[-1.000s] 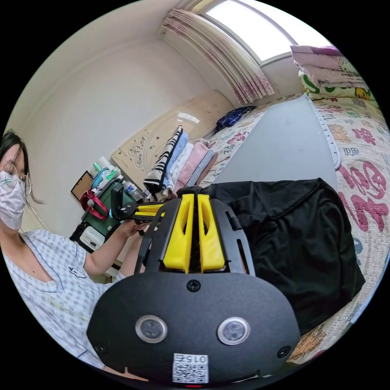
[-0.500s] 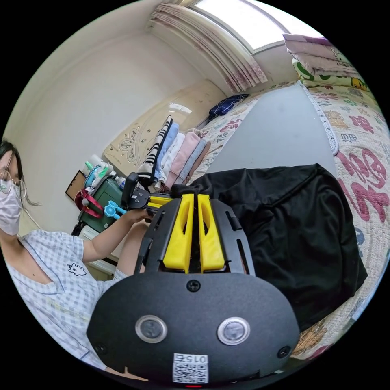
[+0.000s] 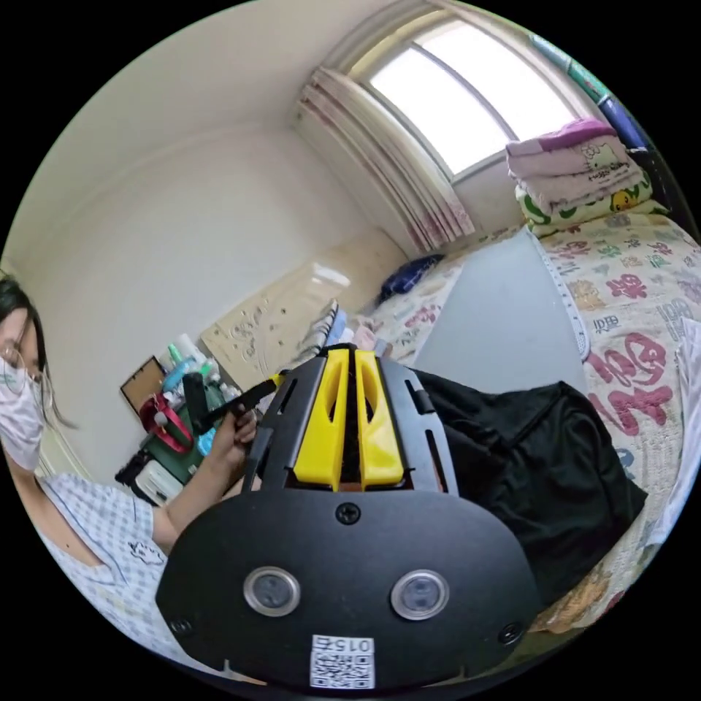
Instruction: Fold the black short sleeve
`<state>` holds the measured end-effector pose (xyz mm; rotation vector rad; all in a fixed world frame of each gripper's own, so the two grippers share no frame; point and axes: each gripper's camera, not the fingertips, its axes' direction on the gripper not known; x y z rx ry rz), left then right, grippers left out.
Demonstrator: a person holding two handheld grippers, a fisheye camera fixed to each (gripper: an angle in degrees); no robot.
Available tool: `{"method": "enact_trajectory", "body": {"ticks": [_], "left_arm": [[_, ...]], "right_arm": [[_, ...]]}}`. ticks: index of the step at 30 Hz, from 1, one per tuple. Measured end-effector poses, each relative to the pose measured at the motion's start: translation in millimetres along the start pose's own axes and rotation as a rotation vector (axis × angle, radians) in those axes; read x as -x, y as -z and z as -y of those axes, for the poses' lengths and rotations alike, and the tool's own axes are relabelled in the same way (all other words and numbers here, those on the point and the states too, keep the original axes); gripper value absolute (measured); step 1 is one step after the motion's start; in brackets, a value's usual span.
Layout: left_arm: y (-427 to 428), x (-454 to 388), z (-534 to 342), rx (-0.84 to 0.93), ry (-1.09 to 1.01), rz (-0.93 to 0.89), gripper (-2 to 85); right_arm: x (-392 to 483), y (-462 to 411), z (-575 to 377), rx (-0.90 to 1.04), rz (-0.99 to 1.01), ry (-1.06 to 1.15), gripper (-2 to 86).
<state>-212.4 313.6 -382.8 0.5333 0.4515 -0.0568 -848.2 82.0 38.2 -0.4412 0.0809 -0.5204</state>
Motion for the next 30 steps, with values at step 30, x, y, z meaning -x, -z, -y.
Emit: {"method": "enact_trajectory", "body": {"ticks": [30], "left_arm": [[327,-137,-40,-0.912,-0.203,-0.124,-0.8]], "right_arm": [[415,227,64,-0.280,-0.531,0.741,-0.4]]}}
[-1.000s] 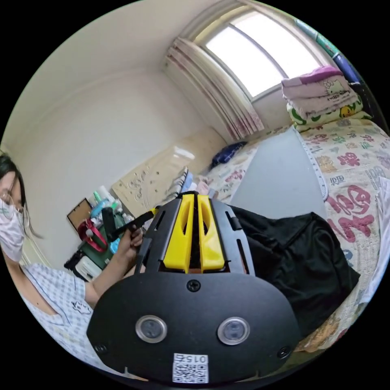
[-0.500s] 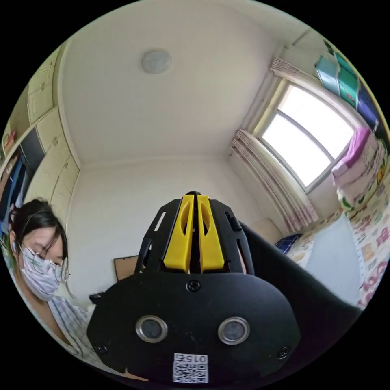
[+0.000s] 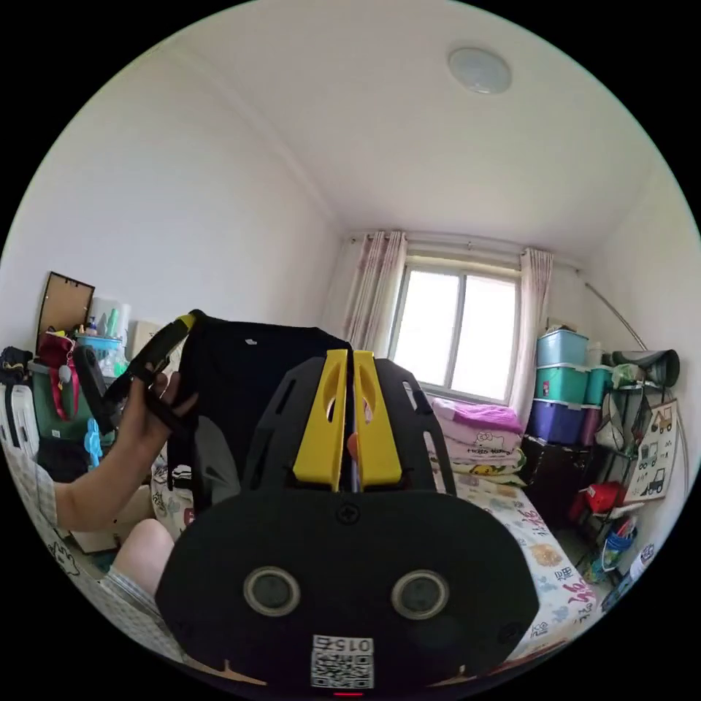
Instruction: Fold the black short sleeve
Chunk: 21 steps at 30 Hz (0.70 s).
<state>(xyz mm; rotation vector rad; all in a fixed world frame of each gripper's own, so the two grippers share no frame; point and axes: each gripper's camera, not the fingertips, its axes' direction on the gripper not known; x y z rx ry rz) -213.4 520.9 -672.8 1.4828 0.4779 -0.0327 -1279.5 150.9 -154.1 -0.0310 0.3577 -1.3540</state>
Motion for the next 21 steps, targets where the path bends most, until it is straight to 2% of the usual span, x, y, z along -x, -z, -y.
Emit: {"method": "enact_trajectory", "body": {"ticks": [2,6,9,14,16,21], "left_arm": [[9,-3,3,-0.007,-0.045,0.015,-0.7],[28,4,9,0.004,-0.063,0.021,-0.8],[37,4,10,0.031,-0.103,0.020,-0.8],[52,-4,11,0.010,-0.189,0.046,-0.8],[54,-7,12,-0.006,-0.201,0.051,-0.8],[55,-24,10,-0.069,-0.283,0.090,-0.8]], "right_arm": [[-16,4,1,0.019,0.132,-0.140,-0.4],[-68,-4,-30,-0.036,0.647,-0.523,0.0],[-75,-15,-56,-0.064,0.802,-0.635,0.1],[-63,-6,-72,-0.206,0.844,-0.594,0.1],[-52,6,-68,-0.261,0.789,-0.503,0.1],[-12,45,-54,-0.368,0.475,-0.185,-0.1]]}}
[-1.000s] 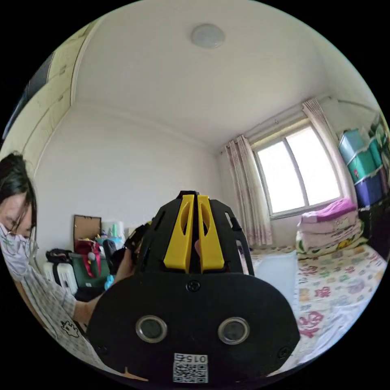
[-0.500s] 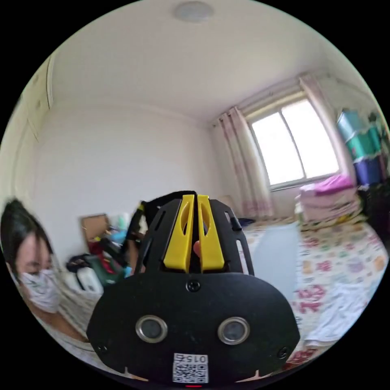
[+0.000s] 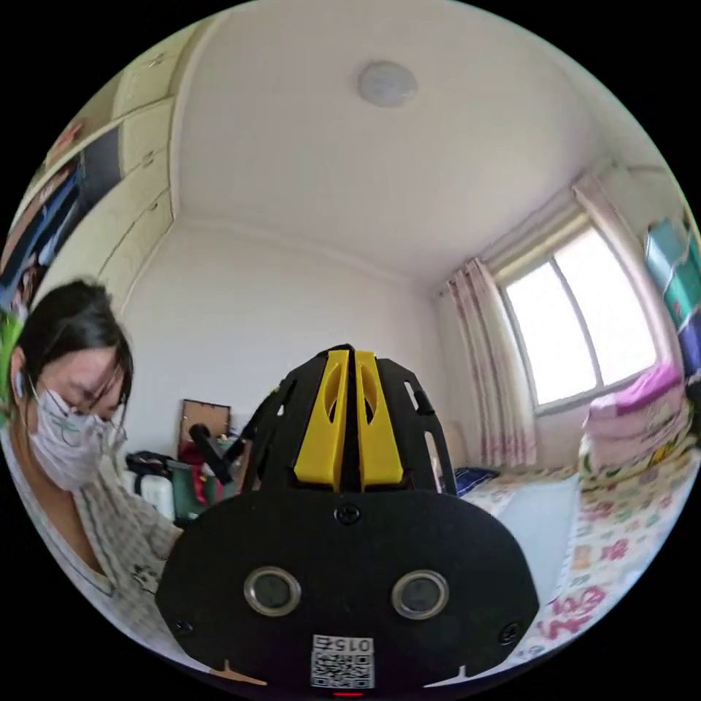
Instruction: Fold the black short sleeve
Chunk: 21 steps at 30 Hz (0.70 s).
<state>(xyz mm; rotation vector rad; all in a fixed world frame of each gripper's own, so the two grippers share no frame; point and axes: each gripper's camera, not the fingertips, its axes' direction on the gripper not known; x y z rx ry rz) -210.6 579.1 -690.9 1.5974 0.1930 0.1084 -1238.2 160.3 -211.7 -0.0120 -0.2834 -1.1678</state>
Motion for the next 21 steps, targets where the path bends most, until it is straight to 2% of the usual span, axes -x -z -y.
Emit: {"method": "enact_trajectory", "body": {"ticks": [3,6,10,16,18,21], "left_arm": [[-2,-12,-4,-0.050,-0.041,0.027,-0.8],[-13,-22,-11,-0.090,-0.090,0.066,-0.8],[-41,-22,-23,-0.089,-0.121,0.056,-0.8],[-130,-7,-76,0.004,-0.152,0.042,-0.8],[-177,0,-115,0.058,-0.174,0.052,-0.8],[-245,13,-182,0.170,-0.169,0.056,-0.7]], "right_arm": [[25,2,-3,-0.010,-0.137,0.179,-0.5],[34,-2,-4,0.001,-0.192,0.308,-0.8],[25,-17,-2,0.045,-0.243,0.394,-0.9],[-27,-80,-18,0.157,-0.362,0.527,-0.8],[-63,-121,-44,0.220,-0.429,0.595,-0.8],[-129,-177,-90,0.343,-0.460,0.579,-0.8]]}}
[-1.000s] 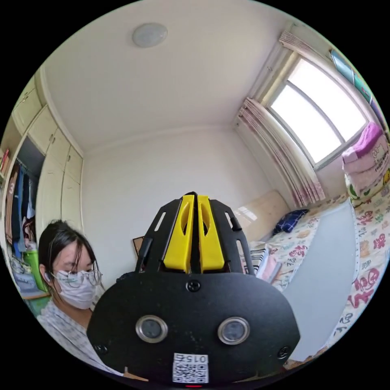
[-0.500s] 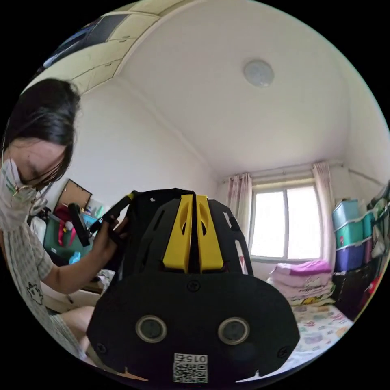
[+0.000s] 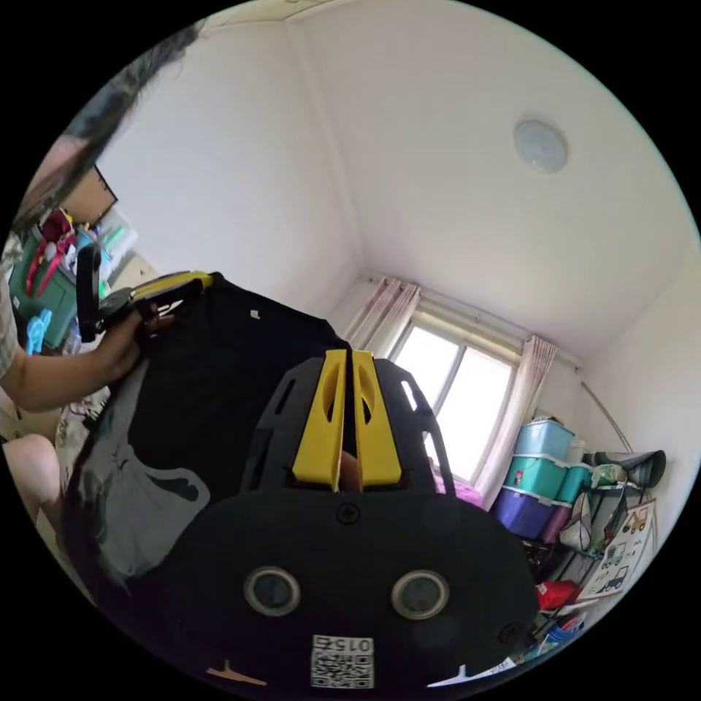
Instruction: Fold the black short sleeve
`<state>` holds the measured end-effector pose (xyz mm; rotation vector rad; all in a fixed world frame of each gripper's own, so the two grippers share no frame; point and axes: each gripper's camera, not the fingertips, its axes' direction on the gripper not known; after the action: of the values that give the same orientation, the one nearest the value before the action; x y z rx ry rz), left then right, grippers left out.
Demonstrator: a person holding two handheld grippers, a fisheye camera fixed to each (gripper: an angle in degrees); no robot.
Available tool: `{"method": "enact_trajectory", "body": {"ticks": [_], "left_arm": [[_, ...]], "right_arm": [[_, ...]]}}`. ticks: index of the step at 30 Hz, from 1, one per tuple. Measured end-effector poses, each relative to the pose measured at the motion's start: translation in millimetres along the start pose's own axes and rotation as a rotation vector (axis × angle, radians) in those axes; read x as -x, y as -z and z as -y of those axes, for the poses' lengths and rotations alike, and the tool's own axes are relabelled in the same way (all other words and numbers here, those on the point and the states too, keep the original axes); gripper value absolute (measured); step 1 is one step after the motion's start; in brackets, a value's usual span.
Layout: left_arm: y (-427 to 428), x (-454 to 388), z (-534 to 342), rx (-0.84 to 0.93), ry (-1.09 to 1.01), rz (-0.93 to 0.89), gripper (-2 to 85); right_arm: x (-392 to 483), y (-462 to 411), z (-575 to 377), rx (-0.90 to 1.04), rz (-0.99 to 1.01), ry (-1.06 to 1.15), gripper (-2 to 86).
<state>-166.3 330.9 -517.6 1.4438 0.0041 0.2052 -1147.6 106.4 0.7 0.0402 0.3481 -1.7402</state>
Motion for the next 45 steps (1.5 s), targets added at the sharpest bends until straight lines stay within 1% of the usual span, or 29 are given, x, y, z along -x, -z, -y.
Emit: {"method": "enact_trajectory", "body": {"ticks": [1,3,4,6,7,8,9,10,12,13,14,15,17,19,22,25,26,28,29,31,32,34,36,38,40,41,42,43,45], "left_arm": [[-17,-1,-13,0.029,-0.001,0.000,-0.7],[-89,-4,-74,0.160,0.002,-0.005,-0.7],[-108,-6,-92,0.198,0.001,-0.011,-0.7],[-183,-10,-168,0.363,0.017,-0.030,-0.6],[-202,-12,-189,0.406,0.020,-0.038,-0.5],[-238,-15,-231,0.497,0.017,-0.051,-0.4],[-274,-20,-276,0.598,0.002,-0.057,-0.2],[-290,-23,-298,0.648,0.002,-0.053,-0.1],[-346,-29,-385,0.842,0.073,-0.108,0.7],[-359,-29,-406,0.905,0.091,-0.134,0.9],[-383,-28,-448,1.037,0.146,-0.169,1.8],[-400,-20,-482,1.135,0.235,-0.174,3.0],[-411,-2,-515,1.168,0.386,-0.177,8.5],[-416,12,-535,1.174,0.448,-0.221,10.2],[-412,43,-551,1.217,0.511,-0.213,11.4],[-406,80,-554,1.178,0.592,-0.213,11.8],[-407,92,-555,1.213,0.587,-0.169,12.0],[-410,103,-557,1.271,0.530,-0.092,12.8],[-418,99,-562,1.343,0.449,-0.054,13.4],[-434,84,-572,1.415,0.435,-0.168,14.6],[-447,76,-580,1.495,0.403,-0.153,15.3],[-462,67,-589,1.535,0.338,-0.059,15.5],[-480,56,-601,1.543,0.328,-0.053,14.1],[-494,50,-618,1.608,0.341,-0.042,13.0],[-508,42,-635,1.689,0.353,-0.094,9.7],[-516,38,-634,1.690,0.343,-0.091,6.3],[-522,35,-622,1.633,0.329,-0.086,2.3],[-524,34,-616,1.604,0.313,-0.050,1.9],[-532,38,-590,1.466,0.260,0.150,0.8]], "right_arm": [[-1,-20,-11,0.031,0.005,-0.004,-0.7],[-5,-105,-64,0.164,0.043,-0.035,-0.7],[-5,-126,-79,0.196,0.047,-0.045,-0.6],[-2,-211,-146,0.310,0.073,-0.066,-0.3],[-1,-232,-164,0.341,0.079,-0.072,-0.2],[1,-273,-200,0.403,0.091,-0.095,0.2],[1,-312,-237,0.459,0.115,-0.145,0.6],[1,-330,-257,0.485,0.135,-0.176,1.1],[-2,-403,-345,0.635,0.218,-0.350,3.5],[-4,-419,-367,0.681,0.234,-0.401,4.2],[-8,-443,-405,0.766,0.238,-0.496,4.3],[-16,-455,-436,0.801,0.142,-0.596,4.0],[-30,-456,-468,0.761,0.015,-0.669,4.0],[-49,-462,-495,0.813,0.007,-0.672,5.5],[-86,-463,-541,0.917,0.174,-0.717,8.1],[-121,-453,-588,0.959,0.342,-0.884,11.1],[-131,-449,-607,0.981,0.389,-0.931,11.5],[-141,-445,-631,1.037,0.356,-0.967,12.3],[-146,-445,-643,1.071,0.309,-0.972,12.9],[-149,-449,-660,1.128,0.284,-0.978,13.2],[-147,-455,-671,1.166,0.305,-0.986,13.2],[-141,-466,-682,1.208,0.356,-0.987,13.1],[-136,-476,-682,1.211,0.303,-0.924,11.4],[-135,-484,-686,1.206,0.342,-0.930,6.8],[-136,-491,-689,1.190,0.375,-0.956,3.8],[-140,-494,-689,1.192,0.344,-0.955,2.7],[-145,-497,-686,1.196,0.293,-0.931,1.9],[-148,-498,-685,1.198,0.264,-0.913,1.7],[-162,-500,-676,1.197,0.107,-0.828,1.2]]}}
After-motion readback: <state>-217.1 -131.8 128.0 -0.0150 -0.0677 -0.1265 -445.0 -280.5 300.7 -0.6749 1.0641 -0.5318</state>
